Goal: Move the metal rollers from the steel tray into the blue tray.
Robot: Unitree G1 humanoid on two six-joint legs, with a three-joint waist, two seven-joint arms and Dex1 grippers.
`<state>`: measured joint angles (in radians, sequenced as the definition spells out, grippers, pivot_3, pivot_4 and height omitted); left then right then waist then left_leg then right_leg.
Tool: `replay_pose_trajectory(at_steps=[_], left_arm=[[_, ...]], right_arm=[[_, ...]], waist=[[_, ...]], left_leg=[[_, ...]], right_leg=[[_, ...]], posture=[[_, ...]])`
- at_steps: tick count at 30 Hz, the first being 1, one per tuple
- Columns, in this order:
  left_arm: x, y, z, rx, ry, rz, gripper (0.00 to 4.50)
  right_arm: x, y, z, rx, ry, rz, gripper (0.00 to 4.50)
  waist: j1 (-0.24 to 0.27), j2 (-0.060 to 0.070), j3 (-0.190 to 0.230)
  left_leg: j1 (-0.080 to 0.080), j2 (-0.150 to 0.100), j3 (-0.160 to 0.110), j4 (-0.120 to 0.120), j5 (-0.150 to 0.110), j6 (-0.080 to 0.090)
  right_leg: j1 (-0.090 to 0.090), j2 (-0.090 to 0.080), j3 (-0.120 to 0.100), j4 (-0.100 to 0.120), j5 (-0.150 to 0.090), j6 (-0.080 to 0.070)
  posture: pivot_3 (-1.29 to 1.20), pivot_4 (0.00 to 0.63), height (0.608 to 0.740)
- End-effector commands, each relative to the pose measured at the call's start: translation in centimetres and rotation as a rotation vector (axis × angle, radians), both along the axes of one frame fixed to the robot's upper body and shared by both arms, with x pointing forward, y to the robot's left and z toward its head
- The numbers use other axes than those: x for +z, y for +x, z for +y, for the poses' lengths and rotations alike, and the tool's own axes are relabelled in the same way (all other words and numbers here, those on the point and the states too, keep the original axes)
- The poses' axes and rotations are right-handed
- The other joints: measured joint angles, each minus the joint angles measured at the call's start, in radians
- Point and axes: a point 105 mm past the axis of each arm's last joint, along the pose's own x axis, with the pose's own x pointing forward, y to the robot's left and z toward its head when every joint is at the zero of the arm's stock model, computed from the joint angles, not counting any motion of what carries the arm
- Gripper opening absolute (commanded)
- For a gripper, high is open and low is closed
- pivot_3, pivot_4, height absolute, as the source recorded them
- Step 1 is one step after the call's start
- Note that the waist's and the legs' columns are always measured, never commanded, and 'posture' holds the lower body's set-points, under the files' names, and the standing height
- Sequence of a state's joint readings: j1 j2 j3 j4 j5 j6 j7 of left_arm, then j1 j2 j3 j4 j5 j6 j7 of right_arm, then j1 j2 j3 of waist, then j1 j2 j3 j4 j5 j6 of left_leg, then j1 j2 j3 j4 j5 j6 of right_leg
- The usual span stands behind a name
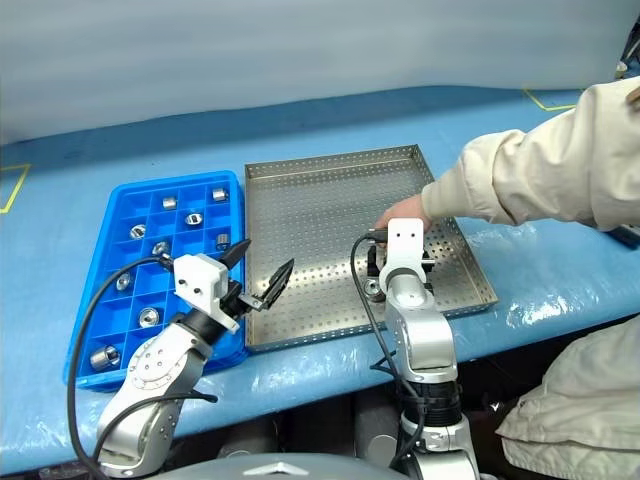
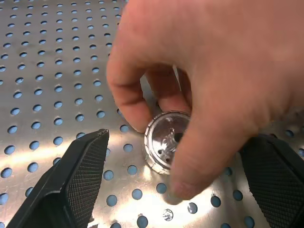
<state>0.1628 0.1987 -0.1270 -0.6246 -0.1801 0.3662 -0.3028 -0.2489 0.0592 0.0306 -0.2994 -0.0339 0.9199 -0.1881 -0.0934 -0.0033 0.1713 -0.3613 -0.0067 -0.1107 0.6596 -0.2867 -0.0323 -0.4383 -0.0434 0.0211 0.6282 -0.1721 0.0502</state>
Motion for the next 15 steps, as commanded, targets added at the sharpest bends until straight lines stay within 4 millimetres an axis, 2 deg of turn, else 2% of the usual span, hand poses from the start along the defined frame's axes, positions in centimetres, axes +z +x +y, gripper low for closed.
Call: replay_pose_trajectory(at_steps=[1, 15], left_arm=[[0.43, -0.09, -0.14, -0.009, -0.018, -0.016, 4.5], [0.49, -0.18, -0.19, -0.006, -0.015, -0.017, 4.5]], right_arm=[[1.69, 0.21, 0.1, -0.001, 0.003, -0.066, 4.46], [1.52, 0.25, 0.63, 0.028, -0.004, -0.058, 4.46]], waist=[[0.0, 0.0, 0.0], [0.001, 0.0, 0.0]], left_leg=[[0.0, 0.0, 0.0, 0.0, 0.0, 0.0], [0.0, 0.0, 0.0, 0.0, 0.0, 0.0]], right_leg=[[0.0, 0.0, 0.0, 0.0, 0.0, 0.0], [0.0, 0.0, 0.0, 0.0, 0.0, 0.0]], posture=[[-0.09, 0.15, 0.74], [-0.08, 0.15, 0.74]])
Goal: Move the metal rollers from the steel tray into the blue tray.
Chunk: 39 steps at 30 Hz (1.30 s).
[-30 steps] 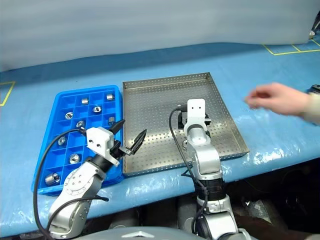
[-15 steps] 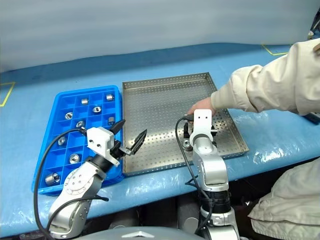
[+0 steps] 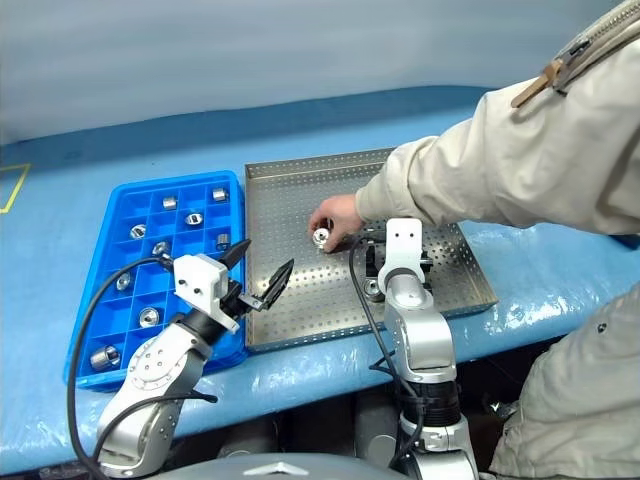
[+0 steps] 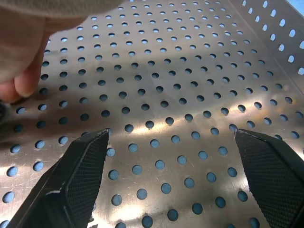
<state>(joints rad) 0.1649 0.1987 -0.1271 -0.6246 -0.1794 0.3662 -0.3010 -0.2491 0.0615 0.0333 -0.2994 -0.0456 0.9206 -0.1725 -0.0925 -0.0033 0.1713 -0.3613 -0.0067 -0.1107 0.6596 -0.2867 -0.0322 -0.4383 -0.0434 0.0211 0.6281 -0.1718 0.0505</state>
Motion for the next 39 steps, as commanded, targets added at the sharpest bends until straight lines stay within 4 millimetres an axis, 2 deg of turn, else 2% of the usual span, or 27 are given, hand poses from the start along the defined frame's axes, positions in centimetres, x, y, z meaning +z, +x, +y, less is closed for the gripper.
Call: replay_pose_trajectory(at_steps=[1, 5, 11, 18, 21, 25, 31, 35, 39], left_arm=[[0.6, -0.2, -0.2, -0.008, -0.016, -0.02, 4.5], [0.6, -0.2, -0.3, -0.006, -0.016, -0.02, 4.5], [0.6, -0.3, -0.1, 0.01, -0.01, -0.023, 4.5], [0.8, -0.6, 0.6, 0.047, 0.003, -0.031, 4.5], [0.8, -0.7, 0.8, 0.067, 0.001, -0.032, 4.5], [0.8, -1.1, 1.2, 0.102, 0.002, -0.028, 4.5], [0.6, -1.6, 1.4, 0.115, 0.003, -0.017, 4.5], [0.5, -1.7, 1.4, 0.116, 0.002, -0.015, 4.5], [0.5, -1.8, 1.4, 0.117, 0.003, -0.013, 4.5]], right_arm=[[1.5, 0.3, 0.6, 0.023, -0.001, -0.057, 4.46], [1.8, 0.3, 1.4, 0.071, -0.002, -0.067, 4.46], [4.3, 1.0, 5.1, 0.269, 0.049, -0.174, 4.46], [5.5, 2.3, 7.9, 0.363, 0.089, -0.22, 4.46], [5.4, 3.1, 9.0, 0.389, 0.088, -0.222, 4.46], [4.1, 3.7, 10.1, 0.418, 0.093, -0.189, 4.46], [2.9, 4.2, 10.9, 0.434, 0.091, -0.165, 4.46], [2.2, 4.5, 10.7, 0.412, 0.087, -0.143, 4.46], [1.5, 4.6, 10.3, 0.396, 0.073, -0.124, 3.62]], waist=[[0.001, 0.0, 0.0], [0.001, 0.0, 0.0], [0.001, 0.0, 0.0], [0.02, 0.0, 0.0], [0.028, 0.0, 0.0], [0.038, 0.0, 0.0], [0.057, 0.0, 0.0], [0.064, 0.0, 0.0], [0.069, 0.0, 0.0]], left_leg=[[0.0, 0.0, 0.0, 0.0, 0.0, 0.0], [0.0, 0.0, 0.0, 0.0, 0.0, 0.0], [0.0, 0.0, 0.0, 0.0, 0.0, 0.0], [0.001, 0.0, 0.0, 0.0, 0.0, 0.0], [0.001, 0.0, 0.0, 0.0, 0.0, 0.0], [0.001, 0.0, -0.001, 0.0, 0.0, 0.0], [0.001, 0.0, -0.001, -0.001, 0.0, 0.0], [0.001, 0.0, -0.001, -0.001, 0.0, 0.0], [0.001, 0.0, -0.001, -0.001, 0.0, 0.0]], right_leg=[[0.0, 0.0, 0.0, 0.0, 0.0, 0.0], [0.0, 0.0, 0.0, 0.0, 0.0, 0.0], [0.0, 0.0, 0.0, 0.0, 0.0, 0.0], [0.001, 0.0, 0.0, 0.0, 0.0, 0.0], [0.0, 0.0, 0.0, 0.0, 0.0, 0.0], [0.0, 0.0, 0.0, 0.0, 0.001, 0.0], [0.0, 0.0, 0.0, 0.0, 0.001, 0.0], [0.0, 0.0, 0.0, 0.0, 0.0, 0.0], [0.0, 0.0, 0.0, 0.0, 0.0, 0.0]], posture=[[-0.07, 0.15, 0.74], [-0.07, 0.15, 0.74], [-0.04, 0.15, 0.74], [0.01, 0.15, 0.74], [0.05, 0.15, 0.74], [0.08, 0.15, 0.74], [0.1, 0.15, 0.74], [0.1, 0.15, 0.74], [0.1, 0.15, 0.74]])
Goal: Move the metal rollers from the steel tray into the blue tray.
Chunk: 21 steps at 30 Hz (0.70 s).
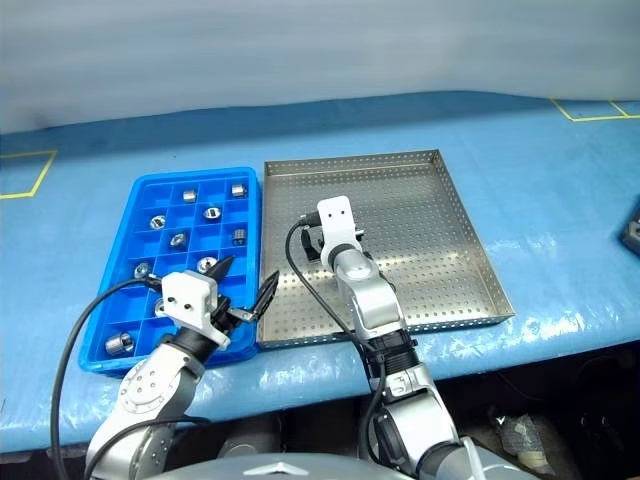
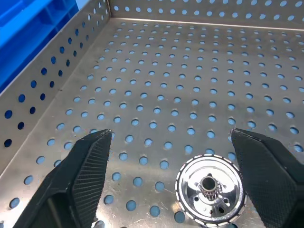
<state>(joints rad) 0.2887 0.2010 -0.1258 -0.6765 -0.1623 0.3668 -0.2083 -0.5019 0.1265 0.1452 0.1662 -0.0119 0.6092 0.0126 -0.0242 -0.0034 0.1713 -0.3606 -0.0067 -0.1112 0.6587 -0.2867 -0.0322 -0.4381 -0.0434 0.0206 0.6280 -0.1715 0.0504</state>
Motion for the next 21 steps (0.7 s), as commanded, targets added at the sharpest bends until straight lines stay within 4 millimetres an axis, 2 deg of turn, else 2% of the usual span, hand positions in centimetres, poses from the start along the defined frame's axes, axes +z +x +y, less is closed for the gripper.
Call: replay_pose_trajectory(at_steps=[1, 11, 17, 21], left_arm=[[2.0, -0.4, -0.2, -0.008, -0.001, -0.078, 4.5], [1.9, -0.3, -0.4, -0.011, -0.004, -0.079, 4.5], [1.9, -0.3, -0.4, -0.011, -0.005, -0.078, 4.5], [1.9, -0.2, -0.4, -0.012, -0.007, -0.078, 4.5]], right_arm=[[0.8, 0.3, 0.0, -0.009, 0.005, -0.037, 3.2], [-0.9, -0.3, -0.8, -0.02, -0.04, -0.002, 0.01], [0.2, -0.7, 0.1, 0.026, 0.03, -0.009, 0.0], [0.7, -0.6, 0.2, 0.027, 0.042, -0.015, 1.33]], waist=[[0.0, 0.0, 0.0], [-0.003, 0.0, 0.0], [-0.003, 0.0, 0.0], [-0.001, 0.0, 0.0]], left_leg=[[0.0, 0.0, 0.0, 0.0, 0.0, 0.0], [0.002, 0.0, 0.0, 0.0, 0.0, 0.0], [0.005, 0.0, 0.0, 0.0, 0.0, 0.0], [0.005, 0.0, -0.001, 0.0, 0.0, 0.0]], right_leg=[[0.0, 0.0, 0.0, 0.0, 0.0, 0.0], [0.002, 0.0, 0.0, 0.0, 0.0, 0.0], [0.005, 0.0, 0.0, 0.0, -0.002, -0.002], [0.005, 0.0, -0.001, 0.0, -0.002, -0.003]], posture=[[0.1, 0.15, 0.74], [0.1, 0.15, 0.74], [0.09, 0.15, 0.74], [0.1, 0.15, 0.74]])
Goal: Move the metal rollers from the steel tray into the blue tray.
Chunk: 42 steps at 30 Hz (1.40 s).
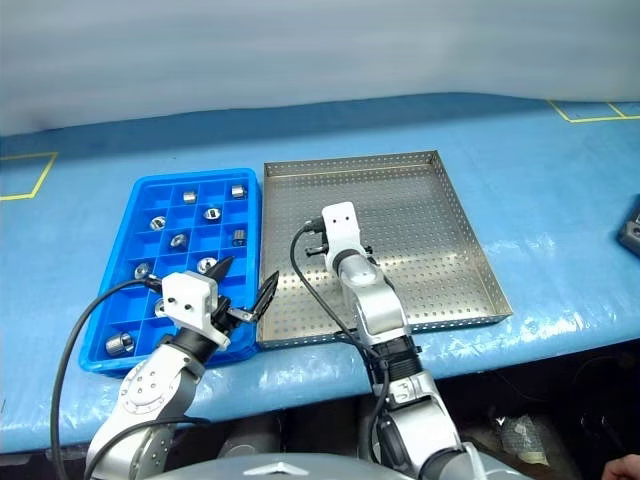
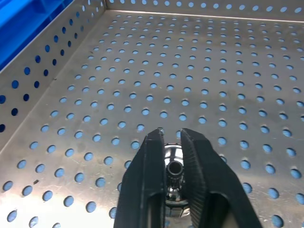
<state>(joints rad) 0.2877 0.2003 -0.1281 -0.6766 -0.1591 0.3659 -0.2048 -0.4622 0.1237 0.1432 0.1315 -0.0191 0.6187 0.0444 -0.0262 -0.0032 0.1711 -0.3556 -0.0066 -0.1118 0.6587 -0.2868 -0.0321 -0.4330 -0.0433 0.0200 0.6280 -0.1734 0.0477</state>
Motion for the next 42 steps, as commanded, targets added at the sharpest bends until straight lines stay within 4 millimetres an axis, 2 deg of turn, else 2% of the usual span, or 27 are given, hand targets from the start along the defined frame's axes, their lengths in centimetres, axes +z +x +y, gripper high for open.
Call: replay_pose_trajectory(at_steps=[1, 8, 10, 14, 18, 28, 31, 35, 38, 42], left_arm=[[1.9, -0.2, -0.4, -0.014, -0.008, -0.075, 4.5], [1.8, -0.2, -0.3, -0.009, -0.009, -0.074, 4.5], [1.8, -0.2, -0.3, -0.005, -0.009, -0.073, 4.5], [1.8, -0.3, -0.2, 0.004, -0.007, -0.072, 4.5], [1.7, -0.4, -0.1, 0.012, -0.006, -0.07, 4.5], [1.7, -0.6, 0.0, 0.015, -0.003, -0.067, 4.5], [1.7, -0.7, 0.0, 0.014, -0.003, -0.066, 4.5], [1.7, -0.7, 0.0, 0.014, -0.002, -0.067, 4.5], [1.7, -0.7, 0.1, 0.017, -0.002, -0.066, 4.5], [1.7, -0.8, 0.3, 0.032, 0.001, -0.066, 4.5]], right_arm=[[1.4, 0.0, 0.5, 0.014, 0.036, -0.029, 1.65], [3.2, -0.2, 1.6, 0.054, 0.057, -0.085, 3.97], [3.9, -0.2, 1.9, 0.066, 0.046, -0.119, 4.49], [3.3, -0.2, 2.1, 0.073, 0.0, -0.124, 4.49], [1.7, 0.2, 1.2, 0.033, -0.028, -0.083, 4.49], [0.1, 1.0, -0.6, -0.058, -0.04, -0.034, 4.49], [-0.6, 0.7, -0.4, -0.048, -0.039, -0.007, 3.9], [-0.6, 0.4, 0.0, -0.03, -0.033, -0.005, 2.55], [-0.4, 0.3, 0.5, -0.013, -0.03, -0.009, 1.7], [1.3, -0.4, 2.2, 0.068, 0.002, -0.05, 1.72]], waist=[[0.001, 0.0, 0.0], [0.002, 0.0, 0.0], [0.002, 0.0, 0.0], [0.003, 0.0, 0.0], [0.008, 0.0, 0.0], [0.014, 0.0, 0.0], [0.014, 0.0, 0.0], [0.014, 0.0, 0.0], [0.014, 0.0, 0.0], [0.014, 0.0, 0.0]], left_leg=[[0.0, 0.0, 0.0, 0.0, 0.0, 0.0], [-0.001, 0.0, 0.0, 0.0, 0.0, 0.0], [-0.001, 0.0, 0.0, 0.0, 0.0, 0.0], [-0.001, 0.0, 0.0, 0.0, 0.0, 0.0], [-0.001, 0.0, 0.0, -0.001, 0.0, 0.0], [-0.001, 0.0, -0.001, -0.001, 0.0, 0.0], [-0.001, 0.0, -0.001, -0.001, 0.0, 0.0], [-0.001, 0.0, -0.001, -0.001, 0.0, 0.0], [-0.001, 0.0, -0.001, -0.001, 0.0, 0.0], [-0.001, 0.0, -0.001, -0.001, 0.0, 0.0]], right_leg=[[0.0, 0.0, 0.0, 0.0, 0.0, 0.0], [0.0, 0.0, 0.0, 0.0, 0.0, 0.0], [0.0, 0.0, 0.0, 0.0, 0.0, 0.0], [0.0, 0.0, 0.0, 0.0, 0.0, 0.0], [0.0, 0.0, 0.0, -0.001, 0.0, 0.0], [-0.001, 0.0, -0.001, -0.001, -0.001, -0.001], [-0.001, 0.0, -0.001, -0.001, -0.001, -0.001], [-0.001, 0.0, -0.001, -0.001, -0.001, -0.001], [-0.001, 0.0, -0.001, -0.001, -0.001, -0.001], [-0.001, 0.0, -0.001, -0.001, -0.001, -0.001]], posture=[[0.1, 0.15, 0.74], [0.1, 0.15, 0.74], [0.11, 0.15, 0.74], [0.12, 0.15, 0.74], [0.12, 0.15, 0.74], [0.13, 0.15, 0.74], [0.13, 0.15, 0.74], [0.14, 0.15, 0.74], [0.14, 0.15, 0.74], [0.15, 0.15, 0.74]])
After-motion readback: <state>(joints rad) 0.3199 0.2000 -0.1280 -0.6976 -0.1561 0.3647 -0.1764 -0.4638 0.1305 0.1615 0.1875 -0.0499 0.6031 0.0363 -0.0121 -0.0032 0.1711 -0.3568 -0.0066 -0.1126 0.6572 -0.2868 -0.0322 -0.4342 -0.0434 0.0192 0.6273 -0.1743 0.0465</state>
